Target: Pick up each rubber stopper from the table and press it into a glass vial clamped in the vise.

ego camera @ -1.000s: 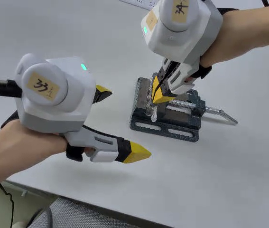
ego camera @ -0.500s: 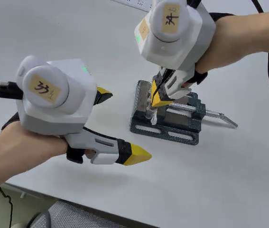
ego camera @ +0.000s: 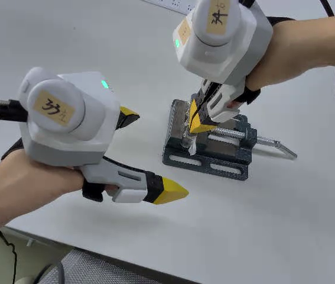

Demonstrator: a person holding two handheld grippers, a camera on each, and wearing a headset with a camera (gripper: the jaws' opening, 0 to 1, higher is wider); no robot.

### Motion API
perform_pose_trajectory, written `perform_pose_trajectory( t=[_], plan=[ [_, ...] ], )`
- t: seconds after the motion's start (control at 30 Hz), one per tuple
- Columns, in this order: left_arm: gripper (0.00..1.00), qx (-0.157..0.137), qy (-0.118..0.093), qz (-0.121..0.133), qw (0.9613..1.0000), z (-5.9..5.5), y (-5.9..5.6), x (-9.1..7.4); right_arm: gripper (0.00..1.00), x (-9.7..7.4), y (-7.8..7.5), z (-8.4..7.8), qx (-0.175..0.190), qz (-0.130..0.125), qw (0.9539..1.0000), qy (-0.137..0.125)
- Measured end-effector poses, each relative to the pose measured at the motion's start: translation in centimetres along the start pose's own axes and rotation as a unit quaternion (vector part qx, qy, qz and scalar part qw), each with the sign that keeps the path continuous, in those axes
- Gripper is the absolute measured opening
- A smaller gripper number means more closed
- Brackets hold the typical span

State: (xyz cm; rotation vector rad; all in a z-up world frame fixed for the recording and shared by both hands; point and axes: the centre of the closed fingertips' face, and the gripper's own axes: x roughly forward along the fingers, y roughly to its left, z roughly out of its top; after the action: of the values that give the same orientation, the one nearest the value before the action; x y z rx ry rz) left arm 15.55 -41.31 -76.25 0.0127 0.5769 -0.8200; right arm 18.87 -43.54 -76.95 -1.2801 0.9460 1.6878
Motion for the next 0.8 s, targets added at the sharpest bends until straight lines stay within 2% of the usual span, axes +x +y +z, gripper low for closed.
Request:
perform_pose_trajectory(
  t=[0.33, 0.4, 0.57, 0.8],
  plan=[
    [0.91, 0.005, 0.001, 0.006, 1.0000, 0.18, 0.26, -0.24, 0.00, -0.20, 0.45, 0.03, 0.020, -0.022, 0.9991, -0.031],
    [0.91, 0.005, 0.001, 0.007, 1.0000, 0.21, 0.29, -0.22, 0.00, -0.19, 0.16, 0.15, 0.027, -0.026, 0.9986, -0.036],
    [0.91, -0.002, -0.006, 0.012, 0.9999, 0.61, 0.02, -0.28, 0.00, -0.18, 0.37, 0.12, 0.033, -0.036, 0.9973, -0.054],
    [0.91, -0.005, -0.006, 0.019, 0.9998, 0.76, 0.25, -0.66, 0.00, -0.10, 0.08, 0.13, 0.035, -0.051, 0.9960, -0.064]
  ],
)
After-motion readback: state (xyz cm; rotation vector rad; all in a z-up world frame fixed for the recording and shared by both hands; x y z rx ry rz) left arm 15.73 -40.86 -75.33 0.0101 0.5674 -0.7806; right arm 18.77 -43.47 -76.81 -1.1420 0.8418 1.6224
